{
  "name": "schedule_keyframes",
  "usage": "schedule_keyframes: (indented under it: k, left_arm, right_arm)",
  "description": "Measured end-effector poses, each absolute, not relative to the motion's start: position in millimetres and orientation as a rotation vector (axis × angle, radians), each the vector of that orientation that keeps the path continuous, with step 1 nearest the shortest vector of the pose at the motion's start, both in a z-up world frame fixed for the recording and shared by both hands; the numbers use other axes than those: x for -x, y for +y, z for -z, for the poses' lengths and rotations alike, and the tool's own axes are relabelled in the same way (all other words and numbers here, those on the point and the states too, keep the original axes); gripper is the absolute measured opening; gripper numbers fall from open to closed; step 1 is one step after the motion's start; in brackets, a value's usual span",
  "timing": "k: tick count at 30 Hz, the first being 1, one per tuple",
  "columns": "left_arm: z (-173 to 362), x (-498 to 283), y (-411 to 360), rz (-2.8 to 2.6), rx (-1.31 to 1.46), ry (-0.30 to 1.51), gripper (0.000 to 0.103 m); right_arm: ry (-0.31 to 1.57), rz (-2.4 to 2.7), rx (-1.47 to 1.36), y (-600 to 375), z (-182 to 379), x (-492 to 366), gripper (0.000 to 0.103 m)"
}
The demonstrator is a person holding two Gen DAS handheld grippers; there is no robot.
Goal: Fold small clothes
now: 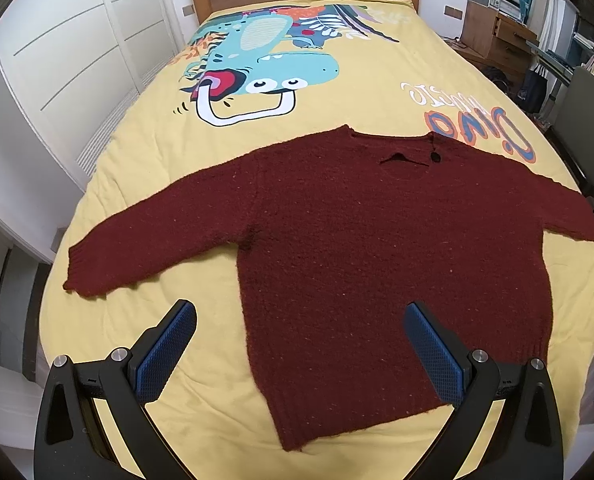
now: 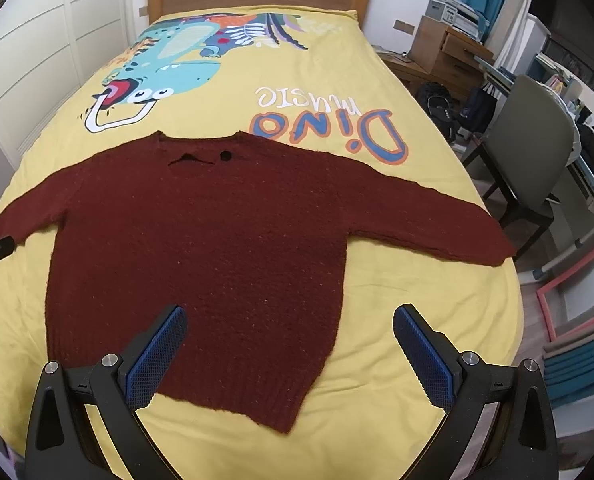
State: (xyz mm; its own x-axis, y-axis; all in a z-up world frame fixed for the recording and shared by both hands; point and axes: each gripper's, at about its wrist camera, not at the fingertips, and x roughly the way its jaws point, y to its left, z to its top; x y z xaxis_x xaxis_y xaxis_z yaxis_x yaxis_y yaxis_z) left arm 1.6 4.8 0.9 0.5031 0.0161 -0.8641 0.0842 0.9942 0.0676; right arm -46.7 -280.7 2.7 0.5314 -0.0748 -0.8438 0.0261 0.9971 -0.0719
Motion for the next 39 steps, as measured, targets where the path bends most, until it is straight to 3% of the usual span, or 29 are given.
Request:
schedule_keyframes:
  k: [39]
  left_arm:
    - [-6.1,-3.7,2.1,0.071,-0.119,1.034,0.102]
  right_arm:
    - [1.028,0.066,0.125,-275.1,-5.0,50.6,0.103]
